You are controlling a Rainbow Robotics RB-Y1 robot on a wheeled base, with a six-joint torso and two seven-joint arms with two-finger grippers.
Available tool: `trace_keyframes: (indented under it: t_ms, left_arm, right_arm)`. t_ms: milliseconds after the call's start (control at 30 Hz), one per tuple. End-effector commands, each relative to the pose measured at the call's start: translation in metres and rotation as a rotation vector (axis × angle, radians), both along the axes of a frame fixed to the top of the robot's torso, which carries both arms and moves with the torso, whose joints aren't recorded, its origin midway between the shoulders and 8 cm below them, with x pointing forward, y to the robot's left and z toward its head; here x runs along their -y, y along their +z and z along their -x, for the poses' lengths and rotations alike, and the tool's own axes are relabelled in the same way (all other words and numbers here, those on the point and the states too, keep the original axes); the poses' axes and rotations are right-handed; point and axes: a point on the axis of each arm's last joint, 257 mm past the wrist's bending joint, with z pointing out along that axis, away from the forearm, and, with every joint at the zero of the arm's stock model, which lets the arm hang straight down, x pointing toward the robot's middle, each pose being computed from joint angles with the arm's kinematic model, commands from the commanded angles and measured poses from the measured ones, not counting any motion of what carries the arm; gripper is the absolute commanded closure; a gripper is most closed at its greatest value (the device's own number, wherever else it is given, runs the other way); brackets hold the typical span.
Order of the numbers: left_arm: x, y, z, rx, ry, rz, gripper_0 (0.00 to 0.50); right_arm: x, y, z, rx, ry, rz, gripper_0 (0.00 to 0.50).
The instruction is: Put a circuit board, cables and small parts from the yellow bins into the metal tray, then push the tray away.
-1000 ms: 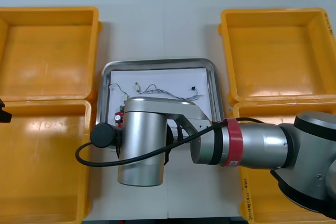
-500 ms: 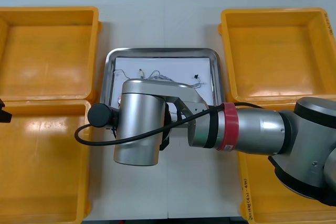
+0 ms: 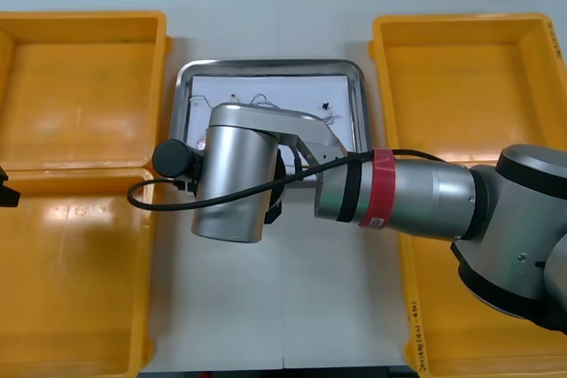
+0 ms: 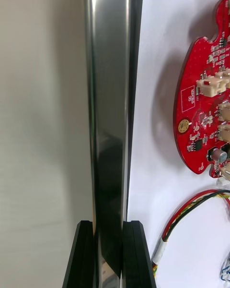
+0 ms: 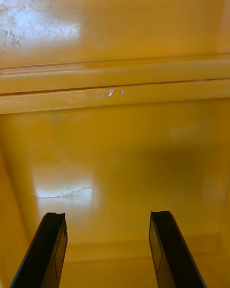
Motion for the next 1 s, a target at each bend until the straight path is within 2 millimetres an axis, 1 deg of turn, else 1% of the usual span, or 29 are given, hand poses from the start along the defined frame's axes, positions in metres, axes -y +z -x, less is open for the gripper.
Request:
trace_keyframes:
  t_ms: [33,367,767,1000]
  left_arm:
    - [-0.005,0.006,0.003,0.020,-0.057,-0.044,0.000]
    - [-0.005,0.006,0.003,0.020,-0.057,-0.044,0.000]
    - [-0.005,0.006,0.003,0.020,-0.057,-0.044,0.000]
    - [-0.005,0.006,0.003,0.020,-0.057,-0.044,0.000]
  right_arm:
    - [-0.028,0.036,-0.022,0.069,0.066,-0.026,0.500]
    - [-0.035,0.050,-0.055,0.115,0.077,-0.058,0.500]
    - [-0.034,0.070,-0.074,0.140,0.073,-0.071,0.500]
    - [-0.034,0.081,-0.091,0.172,0.076,-0.080,0.500]
